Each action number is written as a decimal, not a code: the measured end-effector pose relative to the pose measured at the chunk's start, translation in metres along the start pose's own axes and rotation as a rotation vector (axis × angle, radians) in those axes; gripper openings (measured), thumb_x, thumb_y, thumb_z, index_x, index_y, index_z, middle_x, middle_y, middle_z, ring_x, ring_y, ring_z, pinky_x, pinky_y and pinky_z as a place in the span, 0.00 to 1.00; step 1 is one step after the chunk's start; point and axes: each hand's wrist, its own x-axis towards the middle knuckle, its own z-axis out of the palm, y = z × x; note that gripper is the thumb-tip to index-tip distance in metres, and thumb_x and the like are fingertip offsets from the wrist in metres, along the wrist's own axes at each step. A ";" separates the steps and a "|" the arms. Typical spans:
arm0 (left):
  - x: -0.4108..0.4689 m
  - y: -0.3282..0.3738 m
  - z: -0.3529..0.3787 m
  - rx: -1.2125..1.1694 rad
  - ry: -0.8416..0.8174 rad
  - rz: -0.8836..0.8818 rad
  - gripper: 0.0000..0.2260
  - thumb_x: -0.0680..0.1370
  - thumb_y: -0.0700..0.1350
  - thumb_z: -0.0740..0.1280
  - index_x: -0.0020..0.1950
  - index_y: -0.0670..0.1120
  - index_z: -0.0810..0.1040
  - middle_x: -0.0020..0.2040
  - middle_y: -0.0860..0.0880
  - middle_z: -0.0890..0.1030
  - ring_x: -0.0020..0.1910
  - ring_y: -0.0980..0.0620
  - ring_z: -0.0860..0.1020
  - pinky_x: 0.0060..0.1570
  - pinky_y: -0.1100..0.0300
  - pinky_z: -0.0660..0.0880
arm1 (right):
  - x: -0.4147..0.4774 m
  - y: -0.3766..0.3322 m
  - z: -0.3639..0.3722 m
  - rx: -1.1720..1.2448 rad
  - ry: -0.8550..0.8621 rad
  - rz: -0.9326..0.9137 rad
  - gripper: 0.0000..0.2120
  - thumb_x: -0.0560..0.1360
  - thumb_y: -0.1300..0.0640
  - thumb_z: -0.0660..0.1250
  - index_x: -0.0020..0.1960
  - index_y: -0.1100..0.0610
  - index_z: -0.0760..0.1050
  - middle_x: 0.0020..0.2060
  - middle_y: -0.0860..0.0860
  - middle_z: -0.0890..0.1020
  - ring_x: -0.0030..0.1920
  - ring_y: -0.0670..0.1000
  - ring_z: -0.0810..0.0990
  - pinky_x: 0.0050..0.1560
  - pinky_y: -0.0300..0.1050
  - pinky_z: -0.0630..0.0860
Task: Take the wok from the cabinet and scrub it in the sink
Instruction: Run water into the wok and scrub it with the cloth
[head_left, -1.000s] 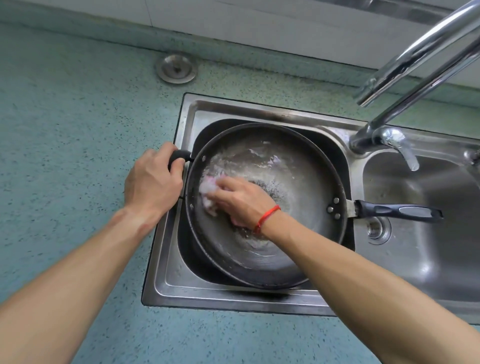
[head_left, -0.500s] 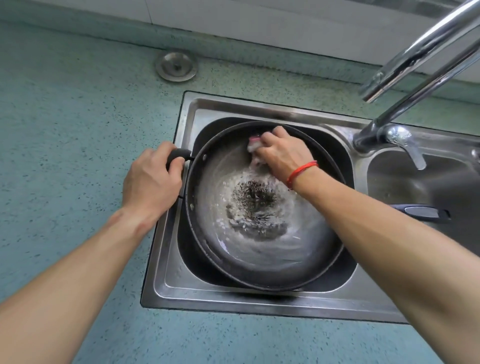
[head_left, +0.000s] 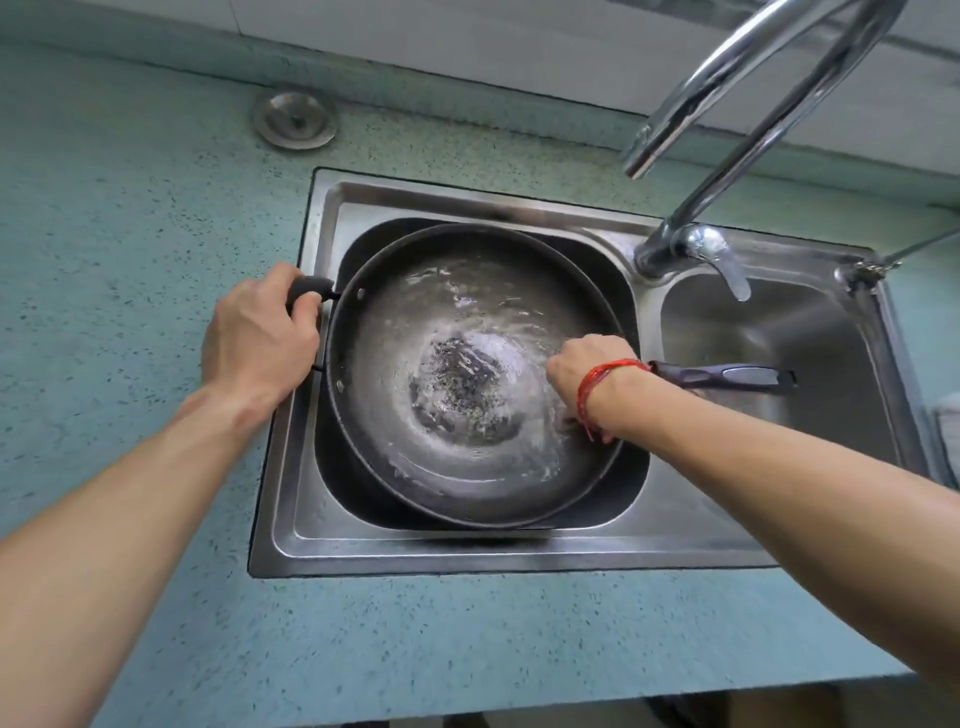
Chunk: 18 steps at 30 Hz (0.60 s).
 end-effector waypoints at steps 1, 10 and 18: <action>0.000 0.001 0.000 0.009 0.003 0.001 0.11 0.81 0.49 0.60 0.58 0.46 0.77 0.48 0.39 0.80 0.46 0.39 0.74 0.45 0.48 0.72 | -0.009 -0.006 -0.002 0.021 -0.054 -0.045 0.15 0.71 0.61 0.73 0.57 0.60 0.79 0.54 0.57 0.83 0.55 0.59 0.82 0.47 0.46 0.78; 0.001 -0.001 0.005 0.061 0.024 0.000 0.10 0.82 0.49 0.60 0.56 0.45 0.74 0.46 0.38 0.79 0.43 0.39 0.73 0.40 0.50 0.69 | -0.039 -0.062 -0.013 0.360 -0.181 -0.323 0.12 0.74 0.51 0.64 0.52 0.55 0.83 0.46 0.54 0.86 0.47 0.55 0.83 0.45 0.43 0.79; 0.001 -0.001 0.005 0.080 0.026 0.009 0.10 0.82 0.50 0.58 0.55 0.45 0.73 0.46 0.39 0.78 0.42 0.41 0.73 0.39 0.51 0.68 | 0.006 -0.111 -0.027 0.886 0.286 -0.336 0.10 0.73 0.59 0.68 0.50 0.50 0.85 0.43 0.53 0.86 0.46 0.55 0.83 0.49 0.42 0.78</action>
